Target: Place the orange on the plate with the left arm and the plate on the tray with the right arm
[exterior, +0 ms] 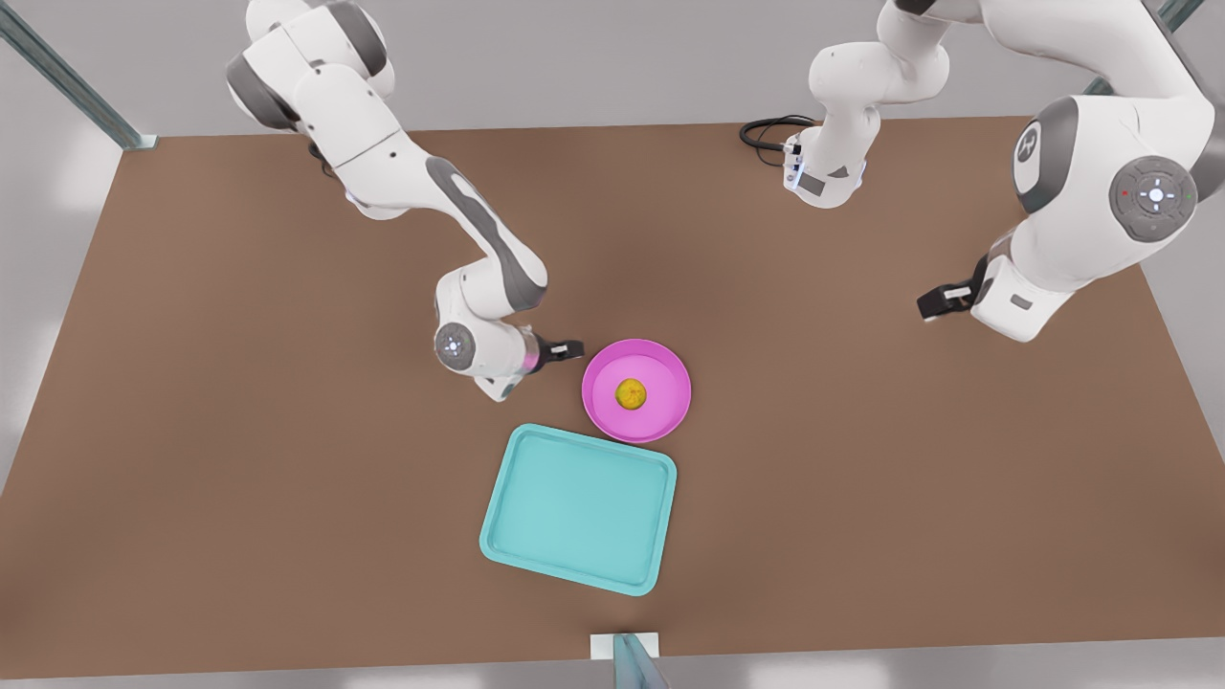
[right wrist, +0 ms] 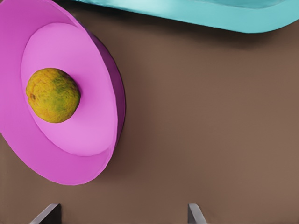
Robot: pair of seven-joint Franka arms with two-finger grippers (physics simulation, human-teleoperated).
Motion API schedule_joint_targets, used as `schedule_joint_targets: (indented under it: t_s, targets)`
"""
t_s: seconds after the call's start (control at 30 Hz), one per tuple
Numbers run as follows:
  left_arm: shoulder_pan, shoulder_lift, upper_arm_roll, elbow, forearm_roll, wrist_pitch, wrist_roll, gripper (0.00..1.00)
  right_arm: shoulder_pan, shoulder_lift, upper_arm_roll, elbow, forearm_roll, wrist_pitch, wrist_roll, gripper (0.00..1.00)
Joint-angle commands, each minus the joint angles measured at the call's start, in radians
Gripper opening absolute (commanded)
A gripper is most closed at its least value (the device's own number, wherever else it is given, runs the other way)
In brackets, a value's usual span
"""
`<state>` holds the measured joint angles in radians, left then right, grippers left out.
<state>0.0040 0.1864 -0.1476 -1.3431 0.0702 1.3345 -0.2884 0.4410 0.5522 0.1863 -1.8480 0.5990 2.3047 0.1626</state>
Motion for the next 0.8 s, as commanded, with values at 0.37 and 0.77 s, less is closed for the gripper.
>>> schedule_joint_targets:
  t_s: [0.37, 0.77]
  targets:
    - [-0.027, 0.053, -0.046, 0.002, -0.076, -0.012, 0.212, 1.00, 0.068, 0.192, -0.001, 0.153, 0.081, 0.121, 0.229, 1.00]
    - [-0.027, 0.073, -0.046, 0.002, -0.063, -0.003, 0.189, 1.00, 0.070, 0.221, -0.002, 0.176, 0.073, 0.121, 0.186, 0.48]
